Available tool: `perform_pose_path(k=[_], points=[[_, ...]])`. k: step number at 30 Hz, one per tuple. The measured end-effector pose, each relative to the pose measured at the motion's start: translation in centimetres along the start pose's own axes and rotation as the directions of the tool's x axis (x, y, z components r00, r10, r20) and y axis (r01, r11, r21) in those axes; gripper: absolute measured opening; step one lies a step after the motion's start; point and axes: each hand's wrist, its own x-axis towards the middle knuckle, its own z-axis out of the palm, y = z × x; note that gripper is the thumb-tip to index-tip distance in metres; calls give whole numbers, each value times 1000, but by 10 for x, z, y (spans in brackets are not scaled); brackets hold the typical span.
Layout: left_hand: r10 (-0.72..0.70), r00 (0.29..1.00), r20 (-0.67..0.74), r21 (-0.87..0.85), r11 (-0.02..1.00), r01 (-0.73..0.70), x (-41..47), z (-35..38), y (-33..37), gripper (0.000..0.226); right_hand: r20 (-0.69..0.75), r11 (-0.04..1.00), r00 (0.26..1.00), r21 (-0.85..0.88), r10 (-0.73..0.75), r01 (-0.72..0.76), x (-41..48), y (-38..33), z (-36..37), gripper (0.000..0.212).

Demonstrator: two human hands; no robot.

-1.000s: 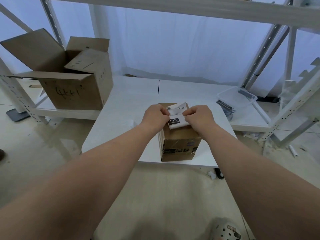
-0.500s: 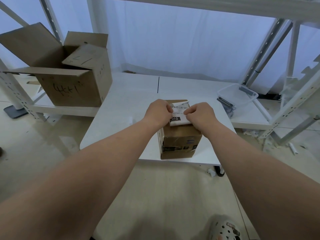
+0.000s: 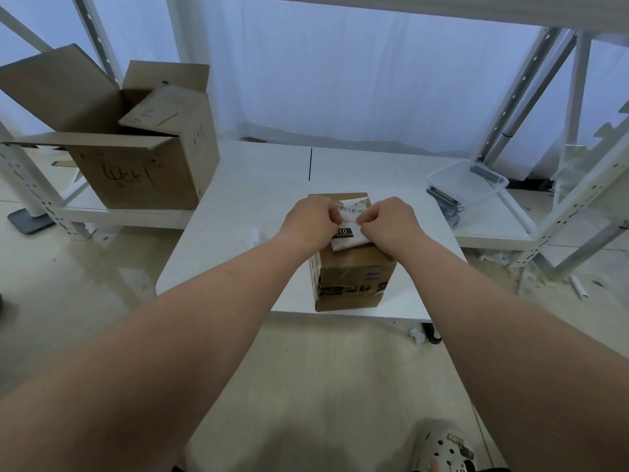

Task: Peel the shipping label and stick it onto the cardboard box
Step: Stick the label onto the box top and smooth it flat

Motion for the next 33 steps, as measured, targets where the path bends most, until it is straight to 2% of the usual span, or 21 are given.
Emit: perform_pose_path(k=[6, 9, 12, 16, 19, 23, 29, 33], points=[[15, 1000, 3, 11, 1000, -15, -3, -4, -10, 7, 9, 1000, 1000, 0, 16, -16, -2, 8, -5, 27], [79, 996, 52, 138, 987, -86, -10, -9, -16, 26, -16, 995, 995, -9, 98, -98, -5, 12, -10, 21], [117, 981, 152, 243, 958, -152, -16, -10, -15, 36, 40, 990, 991, 67, 125, -127, -11, 13, -13, 17], [62, 963, 261, 314, 938, -146, -16, -7, -10, 40, 135, 994, 987, 54, 90, -98, -20, 9, -15, 46], [94, 970, 226, 412, 893, -183, -14, -13, -12, 39, 94, 994, 990, 25, 108, -111, -22, 12, -18, 49], [154, 983, 98, 423, 888, -181, -15, -21, -17, 37, -6, 992, 994, -57, 111, -111, -20, 18, -20, 50], [172, 968, 182, 434, 870, -236, -18, -8, -6, 38, 72, 996, 997, -90, 9, -2, -19, 7, -10, 50], [179, 975, 127, 415, 884, -217, -16, -16, -14, 34, 7, 994, 996, -59, 93, -93, -16, 19, -14, 49]])
